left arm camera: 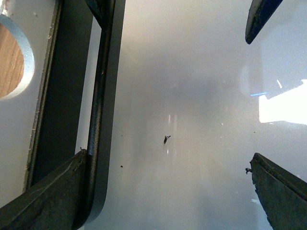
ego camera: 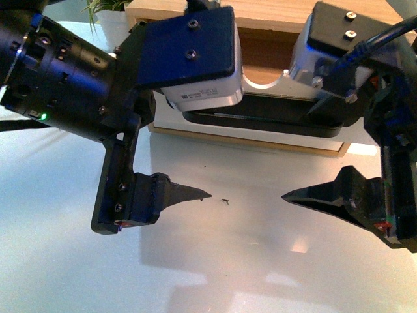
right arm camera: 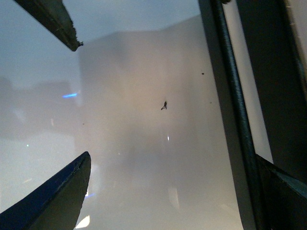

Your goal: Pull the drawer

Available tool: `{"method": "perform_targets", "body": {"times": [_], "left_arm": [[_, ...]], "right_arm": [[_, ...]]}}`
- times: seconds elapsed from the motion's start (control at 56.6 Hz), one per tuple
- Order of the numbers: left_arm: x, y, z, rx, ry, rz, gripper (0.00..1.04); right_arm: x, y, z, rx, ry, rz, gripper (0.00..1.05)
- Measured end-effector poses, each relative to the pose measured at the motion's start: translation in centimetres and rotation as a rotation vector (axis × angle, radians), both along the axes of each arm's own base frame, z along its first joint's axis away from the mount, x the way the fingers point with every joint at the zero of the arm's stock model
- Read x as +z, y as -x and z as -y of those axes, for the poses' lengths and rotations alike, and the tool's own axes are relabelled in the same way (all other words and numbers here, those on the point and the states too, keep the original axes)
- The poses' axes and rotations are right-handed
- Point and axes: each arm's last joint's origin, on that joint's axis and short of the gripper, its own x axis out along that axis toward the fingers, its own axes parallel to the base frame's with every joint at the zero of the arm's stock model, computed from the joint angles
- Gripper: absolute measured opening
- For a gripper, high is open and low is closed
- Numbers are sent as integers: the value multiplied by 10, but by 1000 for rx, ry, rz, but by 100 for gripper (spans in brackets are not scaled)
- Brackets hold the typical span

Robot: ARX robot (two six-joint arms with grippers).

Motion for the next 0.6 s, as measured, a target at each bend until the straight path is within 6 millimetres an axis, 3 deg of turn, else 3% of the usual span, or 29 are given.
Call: {"method": "perform_targets", "body": {"times": [0.177,0.353,0.6], "left_arm": [[11,9,-8,50,110,11,97],[30,21,-18,143,220,65,97],[46,46,-35,449,379,196,97]], "right_arm": [[18,11,10,-71,-94,53,96],[49,28,24,-174,-231,196,96],[73,59,46,-409,-415,386,96]]}}
